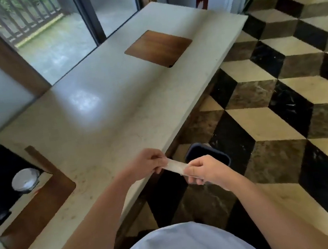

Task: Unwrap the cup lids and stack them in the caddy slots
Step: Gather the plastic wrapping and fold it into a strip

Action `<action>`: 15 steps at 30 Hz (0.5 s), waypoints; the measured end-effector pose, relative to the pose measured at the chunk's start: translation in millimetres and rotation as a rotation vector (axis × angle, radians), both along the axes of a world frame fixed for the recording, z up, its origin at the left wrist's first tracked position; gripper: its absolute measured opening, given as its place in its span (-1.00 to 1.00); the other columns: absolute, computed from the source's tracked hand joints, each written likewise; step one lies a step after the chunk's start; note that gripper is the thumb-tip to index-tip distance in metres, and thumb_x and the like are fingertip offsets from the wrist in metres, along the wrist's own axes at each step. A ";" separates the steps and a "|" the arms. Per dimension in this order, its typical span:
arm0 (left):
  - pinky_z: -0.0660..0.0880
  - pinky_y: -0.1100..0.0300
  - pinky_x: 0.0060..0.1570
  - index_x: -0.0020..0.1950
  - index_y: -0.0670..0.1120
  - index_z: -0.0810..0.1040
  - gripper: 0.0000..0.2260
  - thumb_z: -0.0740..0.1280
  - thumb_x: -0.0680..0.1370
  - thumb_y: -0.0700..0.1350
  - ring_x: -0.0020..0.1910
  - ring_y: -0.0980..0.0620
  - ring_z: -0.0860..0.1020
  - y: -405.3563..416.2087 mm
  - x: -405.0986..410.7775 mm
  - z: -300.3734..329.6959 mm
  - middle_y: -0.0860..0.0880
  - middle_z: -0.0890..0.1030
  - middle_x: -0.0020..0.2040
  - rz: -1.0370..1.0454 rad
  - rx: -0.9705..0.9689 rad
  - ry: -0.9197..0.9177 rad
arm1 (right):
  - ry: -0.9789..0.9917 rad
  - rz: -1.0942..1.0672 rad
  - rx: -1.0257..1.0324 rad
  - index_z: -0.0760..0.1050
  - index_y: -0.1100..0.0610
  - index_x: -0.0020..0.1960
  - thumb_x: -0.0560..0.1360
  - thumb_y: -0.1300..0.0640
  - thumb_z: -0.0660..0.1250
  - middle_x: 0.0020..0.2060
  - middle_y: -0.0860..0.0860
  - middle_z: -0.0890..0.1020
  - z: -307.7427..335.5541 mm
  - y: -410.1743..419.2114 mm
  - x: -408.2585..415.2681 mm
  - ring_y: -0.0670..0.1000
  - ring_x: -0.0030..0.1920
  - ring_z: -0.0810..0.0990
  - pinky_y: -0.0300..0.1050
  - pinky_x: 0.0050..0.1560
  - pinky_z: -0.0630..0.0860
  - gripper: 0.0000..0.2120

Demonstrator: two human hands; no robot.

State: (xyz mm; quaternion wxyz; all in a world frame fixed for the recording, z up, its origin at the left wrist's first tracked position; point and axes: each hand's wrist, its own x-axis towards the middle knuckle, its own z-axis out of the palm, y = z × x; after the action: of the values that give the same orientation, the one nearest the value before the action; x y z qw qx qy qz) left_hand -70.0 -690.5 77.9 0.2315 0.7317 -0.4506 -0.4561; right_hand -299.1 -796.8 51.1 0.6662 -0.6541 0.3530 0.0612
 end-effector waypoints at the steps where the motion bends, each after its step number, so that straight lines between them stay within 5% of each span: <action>1: 0.42 0.22 -0.27 -0.18 0.05 0.64 -0.82 0.36 0.60 -0.13 -0.45 0.16 0.46 -10.9 -4.4 -2.1 0.07 0.57 -0.44 -0.034 0.027 -0.010 | 0.002 -0.047 0.012 0.70 -0.14 -0.06 0.52 -0.14 0.41 -0.20 -0.02 0.73 -2.4 -2.2 -13.2 -0.15 -0.34 0.60 -0.33 -0.28 0.52 -0.87; 9: 0.50 0.17 -0.16 -0.15 0.13 0.66 -0.76 0.29 0.64 -0.08 -0.41 0.17 0.52 -82.9 -28.0 -17.4 0.02 0.62 -0.34 -0.244 0.036 -0.035 | 0.047 -0.436 0.086 0.69 0.03 0.02 0.55 -0.03 0.42 -0.17 0.03 0.74 -22.8 -14.8 -78.4 -0.09 -0.31 0.59 -0.27 -0.29 0.50 -0.84; 15: 0.50 0.26 -0.25 -0.05 0.07 0.66 -0.81 0.27 0.66 -0.04 -0.38 0.17 0.54 -125.6 -19.7 -39.6 0.03 0.65 -0.30 -0.309 0.076 0.020 | 0.112 -0.619 0.102 0.71 -0.03 -0.05 0.51 -0.05 0.44 -0.18 0.01 0.75 -34.1 -32.3 -71.6 -0.12 -0.30 0.63 -0.34 -0.28 0.52 -0.88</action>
State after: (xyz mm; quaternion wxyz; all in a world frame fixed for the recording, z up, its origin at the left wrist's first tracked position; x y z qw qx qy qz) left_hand -89.7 -816.1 38.3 0.1353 0.6573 -0.5378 -0.5103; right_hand -370.7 -829.2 17.0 0.6646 -0.4769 0.5679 -0.0910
